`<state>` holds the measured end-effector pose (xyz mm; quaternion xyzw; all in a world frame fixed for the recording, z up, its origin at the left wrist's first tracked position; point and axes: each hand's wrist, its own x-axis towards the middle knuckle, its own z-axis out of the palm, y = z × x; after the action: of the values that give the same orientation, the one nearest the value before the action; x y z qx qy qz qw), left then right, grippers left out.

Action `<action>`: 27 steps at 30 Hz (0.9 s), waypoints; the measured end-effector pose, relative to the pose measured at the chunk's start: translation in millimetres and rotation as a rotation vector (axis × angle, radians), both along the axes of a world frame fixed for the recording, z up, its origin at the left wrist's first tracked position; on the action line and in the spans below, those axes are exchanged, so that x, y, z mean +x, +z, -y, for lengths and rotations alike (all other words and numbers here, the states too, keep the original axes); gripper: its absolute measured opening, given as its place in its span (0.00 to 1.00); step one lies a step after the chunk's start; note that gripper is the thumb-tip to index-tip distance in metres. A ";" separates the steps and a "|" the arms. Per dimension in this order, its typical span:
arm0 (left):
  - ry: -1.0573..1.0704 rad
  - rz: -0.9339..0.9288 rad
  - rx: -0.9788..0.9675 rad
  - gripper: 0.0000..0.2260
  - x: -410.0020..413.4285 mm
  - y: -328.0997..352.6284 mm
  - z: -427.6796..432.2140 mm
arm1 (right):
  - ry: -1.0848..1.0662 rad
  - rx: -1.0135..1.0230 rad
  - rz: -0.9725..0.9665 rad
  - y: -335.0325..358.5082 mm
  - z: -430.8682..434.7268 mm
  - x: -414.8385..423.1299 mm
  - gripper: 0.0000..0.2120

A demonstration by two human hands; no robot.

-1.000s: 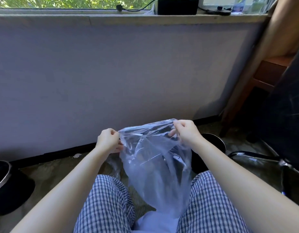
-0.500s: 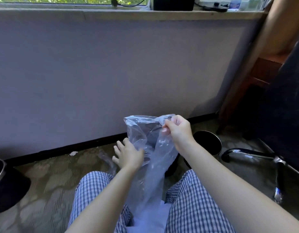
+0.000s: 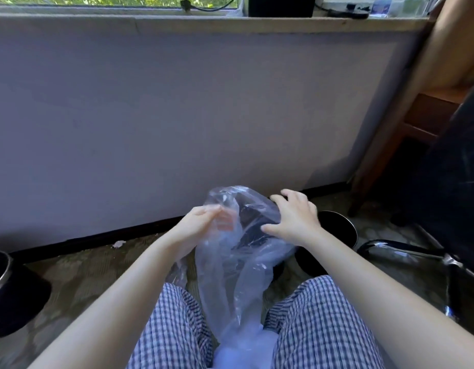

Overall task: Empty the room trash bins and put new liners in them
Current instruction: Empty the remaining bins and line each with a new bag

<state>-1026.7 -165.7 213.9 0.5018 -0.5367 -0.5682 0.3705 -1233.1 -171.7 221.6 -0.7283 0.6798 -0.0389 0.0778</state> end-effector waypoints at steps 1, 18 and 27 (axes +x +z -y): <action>-0.023 0.043 -0.040 0.14 -0.3 1.0 1.1 | 0.069 -0.003 0.060 3.8 3.2 7.0 0.39; 0.403 0.812 -0.117 0.08 68.8 -11.7 24.2 | 0.225 0.396 0.585 14.5 12.8 20.8 0.15; 0.447 0.863 -0.192 0.16 47.1 -13.0 22.0 | 0.098 0.488 1.112 9.6 6.0 -8.1 0.18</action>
<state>-979.5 -187.7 200.9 0.7576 -0.5706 -0.1633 0.2718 -1241.2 -177.7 231.2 -0.5903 0.4923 -0.2527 0.5876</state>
